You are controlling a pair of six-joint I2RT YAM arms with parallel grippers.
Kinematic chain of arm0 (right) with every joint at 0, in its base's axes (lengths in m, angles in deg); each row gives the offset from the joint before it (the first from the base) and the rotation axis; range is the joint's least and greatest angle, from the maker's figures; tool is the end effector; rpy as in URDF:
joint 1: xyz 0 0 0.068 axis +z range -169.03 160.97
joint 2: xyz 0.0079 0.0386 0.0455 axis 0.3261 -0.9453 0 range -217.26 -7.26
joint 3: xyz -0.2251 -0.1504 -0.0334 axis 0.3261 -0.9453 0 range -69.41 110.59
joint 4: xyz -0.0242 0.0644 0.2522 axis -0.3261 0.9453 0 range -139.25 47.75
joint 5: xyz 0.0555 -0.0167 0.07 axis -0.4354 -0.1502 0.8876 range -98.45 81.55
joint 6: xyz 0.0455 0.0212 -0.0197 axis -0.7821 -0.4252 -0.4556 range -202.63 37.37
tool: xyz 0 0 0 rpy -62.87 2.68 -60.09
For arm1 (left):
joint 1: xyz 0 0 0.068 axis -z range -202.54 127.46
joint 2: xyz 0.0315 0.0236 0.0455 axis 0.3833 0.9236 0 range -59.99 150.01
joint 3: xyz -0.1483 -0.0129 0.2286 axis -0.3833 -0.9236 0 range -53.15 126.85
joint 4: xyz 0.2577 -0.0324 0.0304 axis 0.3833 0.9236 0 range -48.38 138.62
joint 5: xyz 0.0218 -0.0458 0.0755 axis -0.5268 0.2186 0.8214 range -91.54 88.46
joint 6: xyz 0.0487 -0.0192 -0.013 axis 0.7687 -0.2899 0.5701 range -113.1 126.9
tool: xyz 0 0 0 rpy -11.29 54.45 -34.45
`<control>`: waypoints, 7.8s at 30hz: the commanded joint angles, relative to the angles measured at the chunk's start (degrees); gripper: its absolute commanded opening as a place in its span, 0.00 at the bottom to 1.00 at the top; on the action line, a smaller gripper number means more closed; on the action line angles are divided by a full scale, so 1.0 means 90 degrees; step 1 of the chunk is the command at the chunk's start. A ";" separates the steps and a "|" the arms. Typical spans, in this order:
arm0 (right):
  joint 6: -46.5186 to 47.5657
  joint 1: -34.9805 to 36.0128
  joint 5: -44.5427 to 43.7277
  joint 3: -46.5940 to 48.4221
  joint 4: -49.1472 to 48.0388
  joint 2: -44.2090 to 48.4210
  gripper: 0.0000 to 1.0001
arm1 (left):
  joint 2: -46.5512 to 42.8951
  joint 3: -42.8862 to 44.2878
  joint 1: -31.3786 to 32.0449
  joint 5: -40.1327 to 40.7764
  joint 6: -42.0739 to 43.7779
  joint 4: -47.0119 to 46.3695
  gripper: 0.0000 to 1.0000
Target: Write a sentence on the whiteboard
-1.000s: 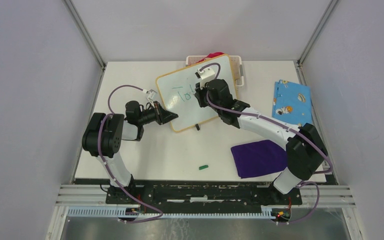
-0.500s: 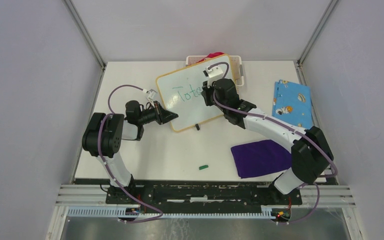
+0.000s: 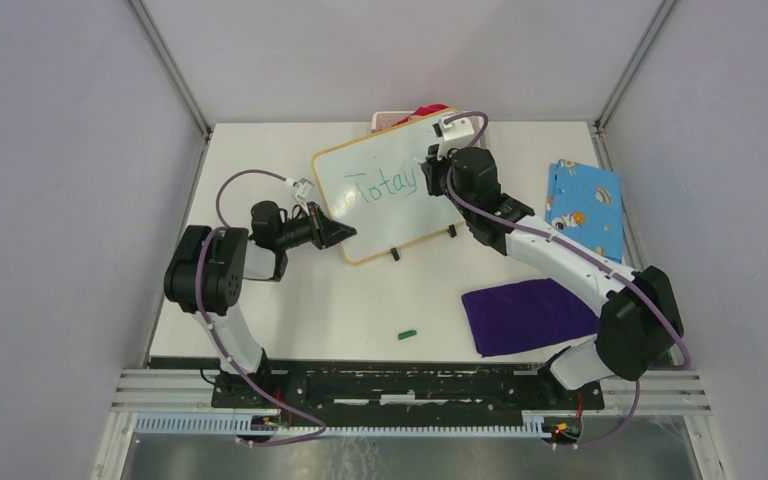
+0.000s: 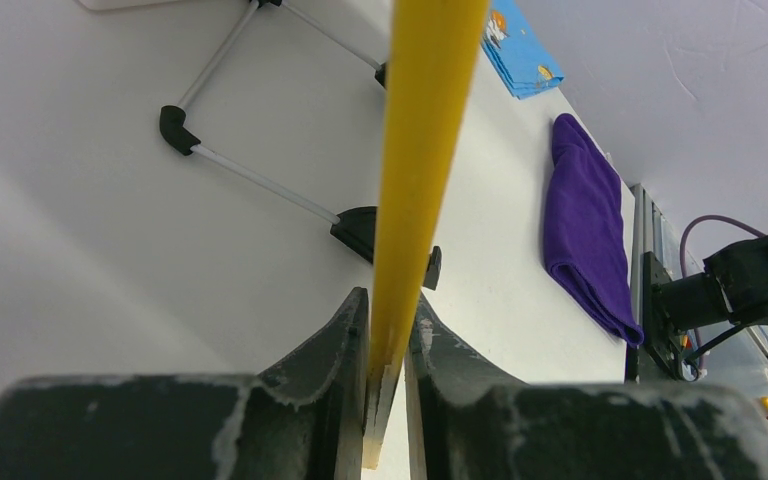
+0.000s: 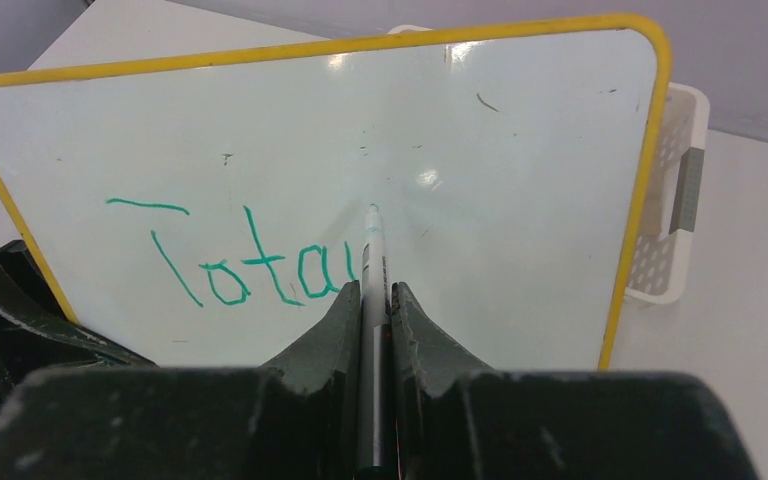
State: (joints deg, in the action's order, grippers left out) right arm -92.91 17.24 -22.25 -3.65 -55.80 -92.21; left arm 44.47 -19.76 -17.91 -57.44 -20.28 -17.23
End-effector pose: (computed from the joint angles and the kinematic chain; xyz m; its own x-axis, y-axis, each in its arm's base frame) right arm 0.2903 0.2025 0.3288 -0.2425 0.0370 -0.9694 -0.3493 0.9289 0.1229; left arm 0.3106 -0.0547 0.1369 -0.5768 -0.2102 -0.7894 0.6614 0.4469 -0.6023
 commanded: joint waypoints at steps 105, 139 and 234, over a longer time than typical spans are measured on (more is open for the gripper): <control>-0.0312 -0.0568 0.0157 -0.0475 -0.0130 -0.0222 0.00 | 0.0151 0.0127 -0.0016 0.0354 0.0110 0.0290 0.25; -0.0429 -0.0587 0.0356 -0.0627 0.0113 -0.0154 0.00 | 0.0147 0.0120 -0.0006 0.0362 0.0111 0.0308 0.25; 0.0704 0.2260 -0.1015 -0.0805 -0.0385 -0.1123 0.00 | 0.0128 0.0136 0.0053 0.0478 0.0186 0.0462 0.25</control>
State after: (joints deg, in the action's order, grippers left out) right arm -85.90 37.48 -29.40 -9.51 -58.27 -103.84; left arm 44.47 -19.35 -17.63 -57.26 -20.28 -15.57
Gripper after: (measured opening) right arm 0.175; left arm 0.253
